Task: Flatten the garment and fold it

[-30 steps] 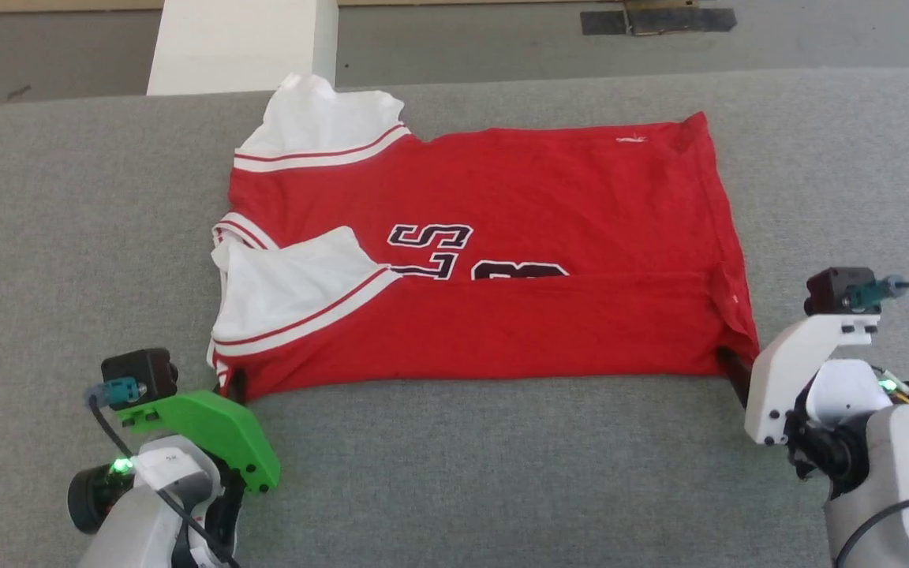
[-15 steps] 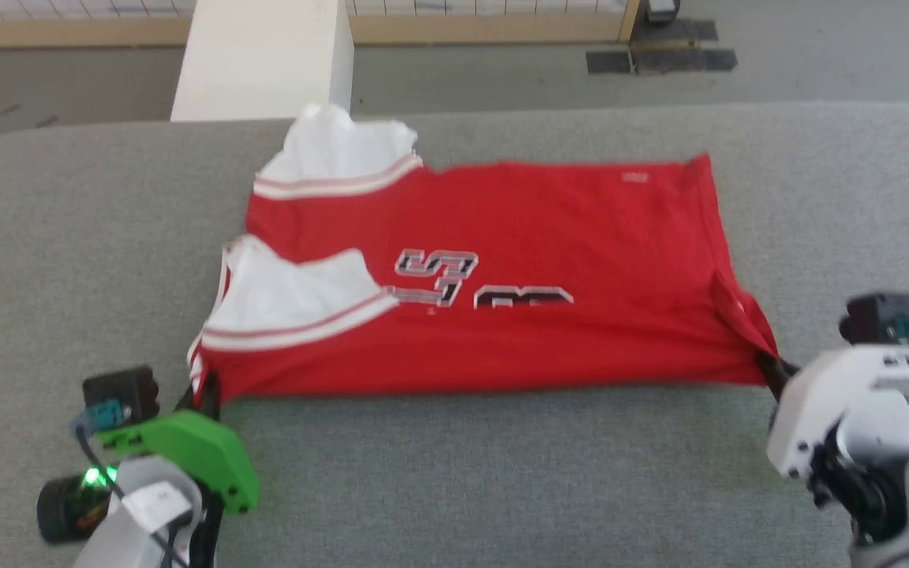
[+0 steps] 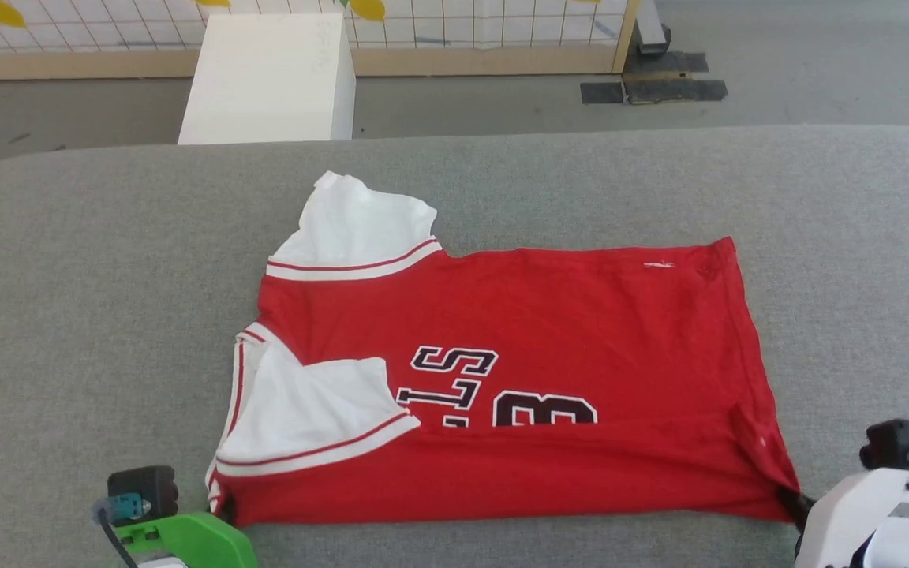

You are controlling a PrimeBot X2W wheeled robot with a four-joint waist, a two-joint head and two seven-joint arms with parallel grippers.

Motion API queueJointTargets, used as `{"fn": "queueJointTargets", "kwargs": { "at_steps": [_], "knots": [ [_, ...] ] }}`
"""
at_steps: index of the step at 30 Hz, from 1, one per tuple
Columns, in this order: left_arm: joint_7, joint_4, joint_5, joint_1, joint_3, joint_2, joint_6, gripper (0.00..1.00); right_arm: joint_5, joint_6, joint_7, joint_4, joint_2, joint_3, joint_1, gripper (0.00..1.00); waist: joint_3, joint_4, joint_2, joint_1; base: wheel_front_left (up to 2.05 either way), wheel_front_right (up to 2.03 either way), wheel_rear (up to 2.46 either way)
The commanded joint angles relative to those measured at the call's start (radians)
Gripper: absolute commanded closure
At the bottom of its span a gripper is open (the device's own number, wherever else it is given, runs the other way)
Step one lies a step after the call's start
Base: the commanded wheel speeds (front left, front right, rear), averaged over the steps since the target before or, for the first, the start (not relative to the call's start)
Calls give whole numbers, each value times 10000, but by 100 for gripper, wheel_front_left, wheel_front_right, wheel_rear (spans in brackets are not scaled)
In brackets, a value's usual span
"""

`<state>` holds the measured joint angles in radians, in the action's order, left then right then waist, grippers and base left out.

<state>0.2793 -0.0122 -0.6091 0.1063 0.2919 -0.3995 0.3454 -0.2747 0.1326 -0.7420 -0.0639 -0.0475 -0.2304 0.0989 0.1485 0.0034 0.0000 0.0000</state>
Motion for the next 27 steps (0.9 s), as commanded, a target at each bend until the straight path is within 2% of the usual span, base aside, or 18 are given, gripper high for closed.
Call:
{"fn": "queueJointTargets", "kwargs": {
  "at_steps": [1,6,7,8,9,10,15,21,27],
  "knots": [
    [18,196,-114,141,10,16,-3,100,-62,-19,195,281,-28,-14,97,100,104,-15,0,0,0,0,0],
    [-203,783,-294,51,131,300,-253,100,-170,-19,926,1272,-28,146,22,100,120,-33,0,0,0,0,0],
    [-298,918,-326,20,142,357,-322,100,-234,-19,1136,1418,-28,177,-5,91,90,-35,0,0,0,0,0],
    [-365,1016,-369,6,147,402,-388,59,-306,-19,1330,1505,-28,199,-20,71,57,-37,0,0,0,0,0],
    [-447,1133,-408,1,140,447,-437,16,-415,-19,1585,1585,-28,234,-28,22,3,-40,0,0,0,0,0],
    [-511,1208,-419,-3,133,474,-453,0,-467,-19,1792,1613,-28,266,-27,0,-43,-45,0,0,0,0,0],
    [-1174,1090,-418,-53,-70,560,-523,0,-304,-19,3305,1276,-28,450,58,0,-276,-53,0,0,0,0,0],
    [-2770,452,281,-499,-353,305,-640,0,32,-19,5267,558,-28,918,86,0,-216,-222,0,0,0,0,0],
    [-3635,327,1112,-2038,-202,-220,-1226,0,619,-19,7168,238,-28,1461,-413,0,474,-552,0,0,0,0,0]
  ]
}}
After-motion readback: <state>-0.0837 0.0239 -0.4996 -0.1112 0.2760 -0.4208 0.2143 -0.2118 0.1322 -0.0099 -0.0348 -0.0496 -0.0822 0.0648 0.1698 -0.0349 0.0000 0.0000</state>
